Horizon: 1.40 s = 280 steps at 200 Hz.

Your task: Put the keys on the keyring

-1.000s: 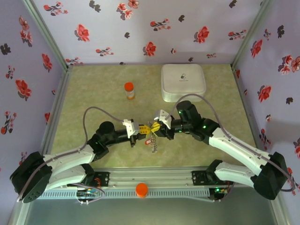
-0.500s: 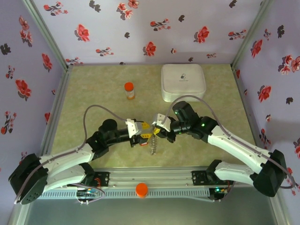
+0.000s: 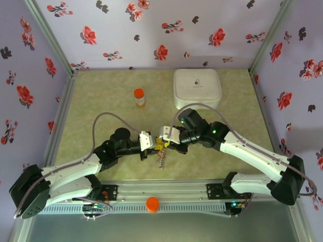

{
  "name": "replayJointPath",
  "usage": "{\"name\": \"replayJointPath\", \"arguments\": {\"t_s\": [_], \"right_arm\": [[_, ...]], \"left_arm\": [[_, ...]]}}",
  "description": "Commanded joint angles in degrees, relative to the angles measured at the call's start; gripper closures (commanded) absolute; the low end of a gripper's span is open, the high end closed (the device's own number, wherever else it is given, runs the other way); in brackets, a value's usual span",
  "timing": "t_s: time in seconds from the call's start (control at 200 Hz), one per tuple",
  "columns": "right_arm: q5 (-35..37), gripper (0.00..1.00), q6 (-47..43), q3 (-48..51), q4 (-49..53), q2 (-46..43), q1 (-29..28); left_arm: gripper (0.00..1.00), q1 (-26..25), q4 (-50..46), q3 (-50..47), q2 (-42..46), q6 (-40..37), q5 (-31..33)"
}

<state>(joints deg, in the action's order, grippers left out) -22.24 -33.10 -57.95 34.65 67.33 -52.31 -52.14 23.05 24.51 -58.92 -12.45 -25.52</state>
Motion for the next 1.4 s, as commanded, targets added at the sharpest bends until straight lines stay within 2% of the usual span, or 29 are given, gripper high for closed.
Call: {"name": "replayJointPath", "arguments": {"t_s": [0.0, 0.09, 0.19, 0.215, 0.28, 0.365, 0.485, 0.655, 0.81, 0.985, 1.26, 1.395], "right_arm": [[-0.4, 1.0, -1.1, -2.1, -0.5, 0.4, -1.3], [-1.0, 1.0, -0.5, -1.8, -1.4, 0.5, -1.7], [-1.6, 1.0, 0.7, -1.2, -2.2, -0.3, -1.8], [-1.4, 1.0, 1.0, -0.7, -2.6, -0.8, -1.7], [-1.2, 0.83, 2.0, 1.0, -4.8, -2.9, -0.6], [-3.9, 0.74, 4.7, 5.3, -9.8, -6.7, 2.8], [-7.3, 0.67, 8.3, 10.1, -14.8, -10.4, 5.4], [-7.3, 0.67, 10.9, 11.1, -13.9, -10.4, 5.4], [-9.1, 0.67, 11.8, 9.8, -10.7, -8.5, 5.4], [-9.6, 0.69, 12.0, 10.4, -11.9, -7.6, 5.4], [-10.2, 0.74, 12.7, 9.6, -13.1, -5.2, 5.3], [-9.8, 0.84, 12.5, 9.5, -12.6, -4.8, 5.3]], "left_arm": [[0.81, -0.6, 1.5, 0.9, 0.1, -0.2, 0.2], [0.83, -0.7, 3.3, 0.2, 0.1, 0.4, -0.1], [1.0, -0.8, 3.7, -0.2, 0.6, 0.5, -0.2], [1.0, -0.8, 3.9, -0.5, 0.8, 0.5, -0.2], [1.0, -0.8, 5.2, -1.6, 1.3, 0.5, -0.2], [1.0, -0.8, 8.2, -3.0, 1.9, 0.8, -0.2], [1.0, -0.7, 13.6, -4.4, 2.0, 2.6, -0.2], [1.0, -0.8, 20.8, -7.0, 1.9, 4.7, -0.2], [1.0, -0.8, 20.9, -8.6, 2.0, 5.4, 1.4], [1.0, -0.8, 22.3, -8.9, 1.9, 6.1, 1.8], [1.0, -0.8, 22.7, -8.8, 1.7, 5.4, 1.8], [1.0, -0.8, 22.9, -8.7, 1.8, 5.2, 1.8]]}}
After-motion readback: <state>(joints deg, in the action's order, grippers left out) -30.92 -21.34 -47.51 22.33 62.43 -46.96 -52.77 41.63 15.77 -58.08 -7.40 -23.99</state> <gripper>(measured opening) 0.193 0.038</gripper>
